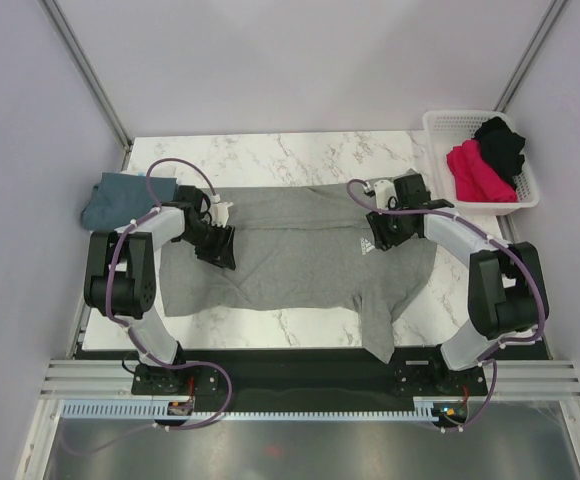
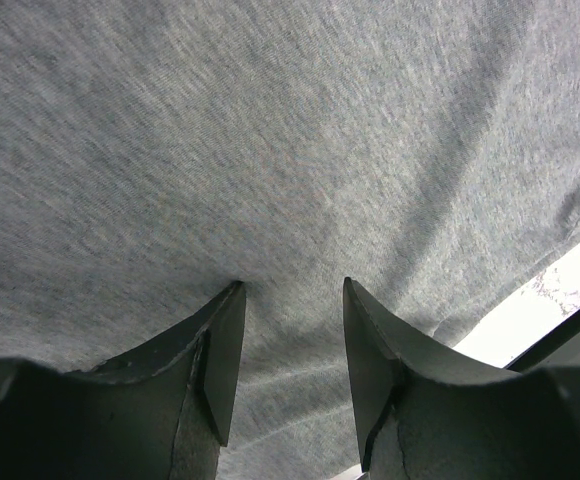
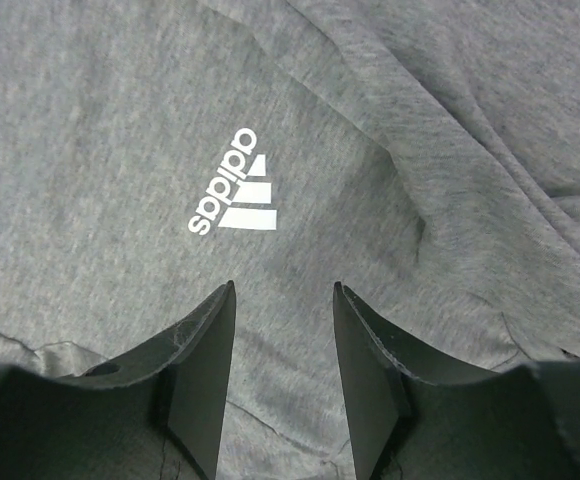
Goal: Fold and stack the t-shirts
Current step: Fold the tshirt
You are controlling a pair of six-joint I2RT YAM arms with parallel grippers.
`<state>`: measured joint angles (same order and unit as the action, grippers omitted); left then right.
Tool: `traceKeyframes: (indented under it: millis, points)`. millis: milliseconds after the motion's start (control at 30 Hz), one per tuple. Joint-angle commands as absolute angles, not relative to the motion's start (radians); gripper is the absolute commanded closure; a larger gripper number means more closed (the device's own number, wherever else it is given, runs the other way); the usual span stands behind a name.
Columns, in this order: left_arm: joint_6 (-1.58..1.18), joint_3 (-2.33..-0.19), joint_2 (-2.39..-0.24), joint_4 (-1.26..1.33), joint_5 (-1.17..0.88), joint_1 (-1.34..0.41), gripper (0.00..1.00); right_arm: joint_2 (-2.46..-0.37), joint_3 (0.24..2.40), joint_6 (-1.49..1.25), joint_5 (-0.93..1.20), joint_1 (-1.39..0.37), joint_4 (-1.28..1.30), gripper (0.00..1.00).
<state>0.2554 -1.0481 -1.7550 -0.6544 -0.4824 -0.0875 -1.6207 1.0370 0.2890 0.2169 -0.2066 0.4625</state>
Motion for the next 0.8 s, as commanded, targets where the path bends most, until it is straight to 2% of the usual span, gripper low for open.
traceKeyframes:
  millis: [0, 767]
  points:
    - [0.236, -1.039, -1.732, -0.635, -0.492, -0.095, 0.48, -1.647, 1.049, 0.31, 0.181, -0.204, 0.433, 0.48]
    - [0.235, -1.06, -1.778, -0.634, -0.503, -0.095, 0.49, -1.789, 1.163, 0.362, 0.008, -0.155, 0.379, 0.48]
